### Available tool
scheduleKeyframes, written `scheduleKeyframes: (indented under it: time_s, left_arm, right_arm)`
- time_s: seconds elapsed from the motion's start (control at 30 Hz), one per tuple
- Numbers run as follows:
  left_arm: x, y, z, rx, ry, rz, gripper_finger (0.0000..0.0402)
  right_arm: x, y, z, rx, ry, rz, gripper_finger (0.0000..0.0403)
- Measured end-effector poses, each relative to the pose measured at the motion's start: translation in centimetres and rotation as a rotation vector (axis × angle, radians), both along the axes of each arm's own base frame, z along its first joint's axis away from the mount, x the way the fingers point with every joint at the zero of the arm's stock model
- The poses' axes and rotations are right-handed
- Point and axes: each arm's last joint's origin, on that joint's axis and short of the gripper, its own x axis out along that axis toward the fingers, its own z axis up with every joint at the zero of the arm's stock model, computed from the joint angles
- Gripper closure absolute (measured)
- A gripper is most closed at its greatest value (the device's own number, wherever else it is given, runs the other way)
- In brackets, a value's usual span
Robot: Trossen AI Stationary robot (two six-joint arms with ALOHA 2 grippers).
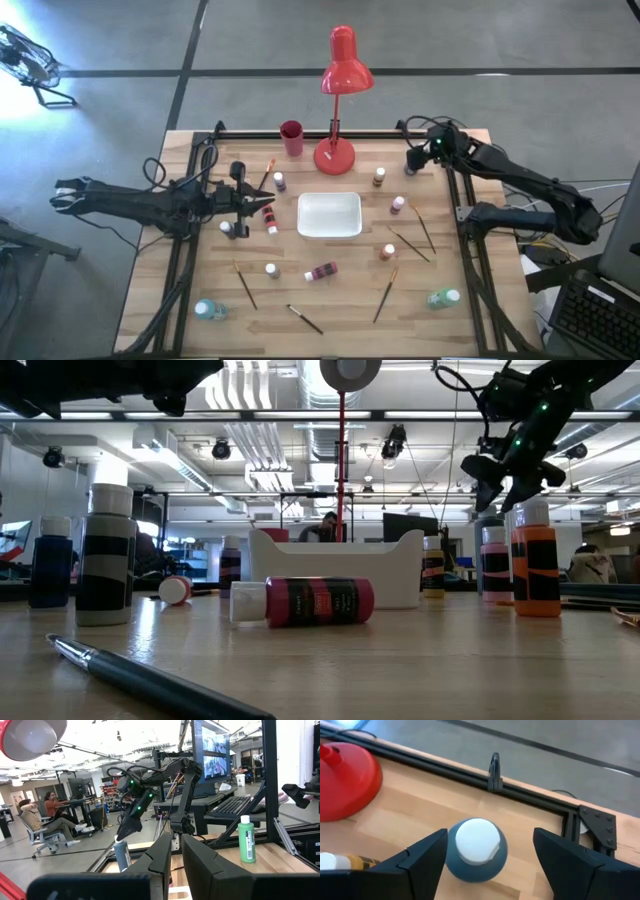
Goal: Pick & Place Paint Supplies
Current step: Put the blue paint bottle into the white bin
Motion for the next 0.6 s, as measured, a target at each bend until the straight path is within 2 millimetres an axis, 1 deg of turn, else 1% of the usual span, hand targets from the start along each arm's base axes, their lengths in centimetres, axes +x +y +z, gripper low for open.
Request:
scheduleKeyframes:
  time_s: [0.17, 0.33, 0.6]
  left_arm:
    - [0.0, 0.0, 0.0, 0.000, 0.000, 0.000, 0.0351]
    - [0.0, 0.0, 0.0, -0.001, 0.000, 0.000, 0.0351]
    - [0.0, 0.0, 0.0, -0.002, 0.001, 0.000, 0.0351]
  right_arm:
    - [0.6, -0.5, -0.9, 0.040, 0.024, 0.014, 0.0139]
    - [1.3, -1.1, -1.1, 0.009, 0.023, 0.032, 0.0159]
    - [1.1, -0.9, -0.9, 0.004, 0.015, 0.033, 0.0188]
